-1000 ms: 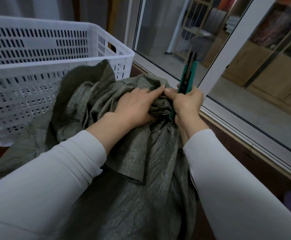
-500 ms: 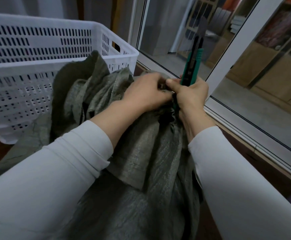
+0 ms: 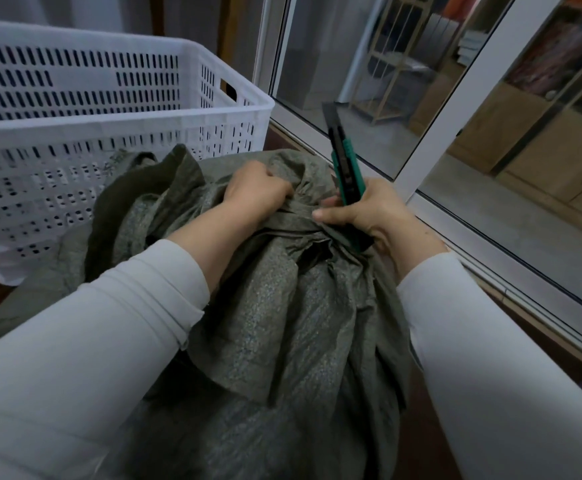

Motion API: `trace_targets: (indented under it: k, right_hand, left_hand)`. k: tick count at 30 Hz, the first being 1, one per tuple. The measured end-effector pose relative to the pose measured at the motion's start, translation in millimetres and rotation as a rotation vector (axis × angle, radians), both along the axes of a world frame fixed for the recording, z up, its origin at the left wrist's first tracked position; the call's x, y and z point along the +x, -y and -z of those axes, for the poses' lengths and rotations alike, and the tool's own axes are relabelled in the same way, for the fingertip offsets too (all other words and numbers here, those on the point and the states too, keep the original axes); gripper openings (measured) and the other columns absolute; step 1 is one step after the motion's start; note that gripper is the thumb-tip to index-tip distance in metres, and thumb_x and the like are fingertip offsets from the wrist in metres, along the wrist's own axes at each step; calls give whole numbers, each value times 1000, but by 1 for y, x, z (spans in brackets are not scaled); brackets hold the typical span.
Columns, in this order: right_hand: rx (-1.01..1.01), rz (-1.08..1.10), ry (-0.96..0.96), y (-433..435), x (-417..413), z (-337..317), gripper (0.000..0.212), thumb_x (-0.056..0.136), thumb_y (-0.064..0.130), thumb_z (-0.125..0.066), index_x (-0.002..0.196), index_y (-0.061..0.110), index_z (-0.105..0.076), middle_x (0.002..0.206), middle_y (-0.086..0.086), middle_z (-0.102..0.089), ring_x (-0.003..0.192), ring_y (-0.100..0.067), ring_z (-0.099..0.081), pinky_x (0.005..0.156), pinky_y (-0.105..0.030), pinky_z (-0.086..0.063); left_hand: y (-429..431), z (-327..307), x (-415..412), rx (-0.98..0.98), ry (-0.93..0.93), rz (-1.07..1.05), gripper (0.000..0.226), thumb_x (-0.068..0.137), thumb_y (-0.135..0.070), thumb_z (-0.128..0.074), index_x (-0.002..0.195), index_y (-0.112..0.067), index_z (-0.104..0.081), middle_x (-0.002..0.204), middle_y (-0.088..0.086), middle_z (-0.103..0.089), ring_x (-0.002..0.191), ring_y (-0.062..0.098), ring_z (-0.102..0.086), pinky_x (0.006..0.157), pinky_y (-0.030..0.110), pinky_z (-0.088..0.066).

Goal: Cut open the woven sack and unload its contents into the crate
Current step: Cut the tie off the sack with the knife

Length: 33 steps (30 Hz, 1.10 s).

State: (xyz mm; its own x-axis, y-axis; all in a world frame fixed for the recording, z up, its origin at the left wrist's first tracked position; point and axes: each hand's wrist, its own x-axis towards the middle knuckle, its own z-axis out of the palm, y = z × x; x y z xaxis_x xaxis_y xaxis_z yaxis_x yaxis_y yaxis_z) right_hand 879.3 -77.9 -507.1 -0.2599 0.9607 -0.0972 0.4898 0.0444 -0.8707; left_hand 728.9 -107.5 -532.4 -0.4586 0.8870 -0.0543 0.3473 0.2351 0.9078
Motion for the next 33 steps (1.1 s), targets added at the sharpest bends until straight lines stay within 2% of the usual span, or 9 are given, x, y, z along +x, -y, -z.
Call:
trace_targets:
  k: [11, 13, 15, 17, 20, 23, 27, 31, 33]
  right_hand:
    - [-22, 0, 170, 1, -6, 6, 37, 60, -2, -84, 81, 12, -57, 72, 1, -64, 74, -15, -63, 85, -33, -54]
    - [-48, 1, 190, 6, -8, -5, 41, 62, 5, -85, 91, 12, -58, 78, -1, -65, 74, -16, -62, 73, -29, -56]
    - [-114, 69, 18, 8, -11, -16, 42, 66, 20, -84, 96, 6, -58, 80, -5, -66, 71, -16, -64, 58, -25, -55]
    - [-190, 188, -140, 7, -16, -19, 61, 67, 42, -81, 105, 4, -52, 88, -10, -65, 83, -23, -67, 71, -35, -59]
    - [-158, 250, -39, 13, -32, -6, 81, 51, 52, -85, 108, 2, -55, 97, -12, -65, 90, -28, -66, 81, -44, -58]
    - [-131, 271, -16, 8, -35, 19, 71, 34, 35, -91, 93, 6, -63, 98, -16, -70, 85, -32, -68, 78, -48, -58]
    - [-83, 300, 90, 10, -36, 25, 40, 59, 14, -83, 91, 6, -60, 97, -15, -67, 90, -32, -65, 81, -45, -57]
    - [-46, 219, 195, 9, -32, 25, 43, 58, 16, -81, 94, 6, -61, 100, -14, -65, 92, -30, -64, 82, -41, -57]
    - [-66, 178, 272, 10, -29, 24, 56, 52, 20, -80, 102, 3, -62, 107, -16, -63, 96, -32, -63, 84, -43, -56]
  left_hand:
    - [-2, 4, -18, -55, -193, -167, 20, 90, -15, -52, 95, -1, -66, 104, 19, -66, 96, 36, -61, 69, 34, -41]
    - [0, 1, -17, -21, -280, -95, 21, 92, -19, -52, 96, -3, -65, 108, 18, -65, 100, 35, -59, 75, 36, -43]
    - [3, -3, -13, 29, -325, 22, 20, 92, -24, -55, 98, -7, -64, 112, 16, -64, 106, 33, -58, 84, 35, -43]
    - [7, -6, -8, 53, -343, 147, 14, 91, -25, -58, 92, -12, -63, 109, 14, -65, 106, 30, -58, 83, 31, -41]
    - [11, -8, 1, 8, -401, 277, 15, 90, -25, -59, 89, -11, -66, 102, 13, -67, 103, 30, -60, 79, 29, -41]
    - [15, -11, -1, -75, -527, 228, 14, 89, -19, -56, 86, -8, -63, 98, 15, -65, 92, 30, -58, 72, 33, -40]
    - [17, -20, 0, -115, -828, 171, 8, 89, -14, -46, 81, -14, -49, 81, 6, -48, 86, 26, -48, 85, 37, -38]
    - [13, -15, -17, -315, -753, 113, 34, 93, -24, -48, 121, -7, -55, 125, 15, -56, 115, 34, -54, 94, 43, -45]
    - [14, -11, -29, -370, -672, 45, 35, 92, -24, -48, 121, -5, -55, 125, 17, -56, 114, 36, -55, 94, 45, -45]
